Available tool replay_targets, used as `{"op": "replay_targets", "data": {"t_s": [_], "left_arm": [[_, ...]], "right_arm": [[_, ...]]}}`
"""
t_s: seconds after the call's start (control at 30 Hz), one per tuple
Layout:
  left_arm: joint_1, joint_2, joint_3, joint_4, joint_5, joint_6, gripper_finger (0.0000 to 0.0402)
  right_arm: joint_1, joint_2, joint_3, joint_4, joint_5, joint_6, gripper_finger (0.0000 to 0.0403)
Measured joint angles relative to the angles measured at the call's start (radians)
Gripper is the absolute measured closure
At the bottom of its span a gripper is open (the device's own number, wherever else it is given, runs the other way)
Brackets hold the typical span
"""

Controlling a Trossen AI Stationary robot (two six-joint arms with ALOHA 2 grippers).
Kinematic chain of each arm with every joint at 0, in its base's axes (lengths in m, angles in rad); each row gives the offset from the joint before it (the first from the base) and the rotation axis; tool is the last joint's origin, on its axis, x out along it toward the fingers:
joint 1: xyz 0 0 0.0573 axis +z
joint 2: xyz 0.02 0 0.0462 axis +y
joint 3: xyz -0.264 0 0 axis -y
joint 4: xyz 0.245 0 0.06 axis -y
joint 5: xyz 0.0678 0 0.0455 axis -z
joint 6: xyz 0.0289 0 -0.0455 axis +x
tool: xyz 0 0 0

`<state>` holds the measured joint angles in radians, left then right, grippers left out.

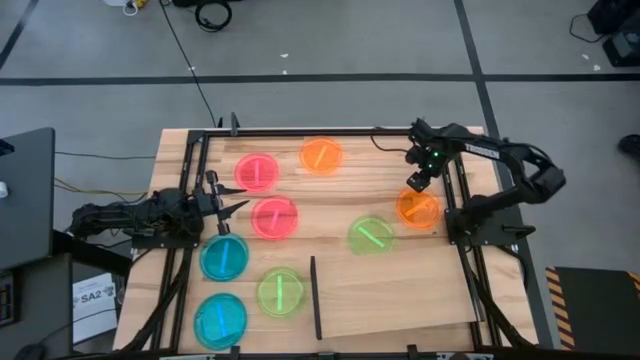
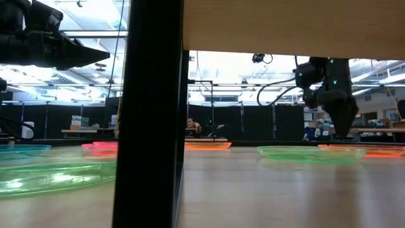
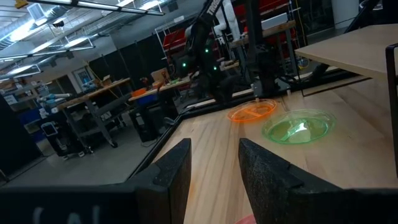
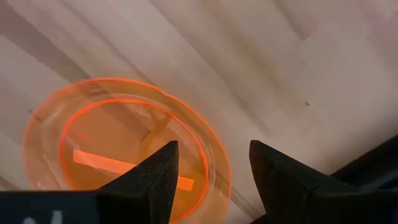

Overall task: Place and stack plates onto a shelf
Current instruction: Put the right orange plate on the shelf

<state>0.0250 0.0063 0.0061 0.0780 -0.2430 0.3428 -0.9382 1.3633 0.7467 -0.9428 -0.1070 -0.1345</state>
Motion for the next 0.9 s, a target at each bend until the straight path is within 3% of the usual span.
{"op": "replay_targets", "data": {"t_s": [0.27, 0.53, 0.7, 0.9], "left_arm": [[0.0, 0.0, 0.0, 0.0, 0.0, 0.0, 0.026], [0.0, 0.0, 0.0, 0.0, 0.0, 0.0, 0.026], [0.0, 0.0, 0.0, 0.0, 0.0, 0.0, 0.026], [0.0, 0.0, 0.0, 0.0, 0.0, 0.0, 0.026]], "right_arm": [[0.001, 0.099, 0.0, 0.008, 0.02, 0.0, 0.0199], [0.02, 0.108, 0.002, 0.001, 0.052, 0.003, 0.0204], [0.021, 0.108, -0.006, 0.009, -0.017, 0.002, 0.0223], [0.031, 0.152, -0.006, 0.009, -0.012, 0.002, 0.0241]]}}
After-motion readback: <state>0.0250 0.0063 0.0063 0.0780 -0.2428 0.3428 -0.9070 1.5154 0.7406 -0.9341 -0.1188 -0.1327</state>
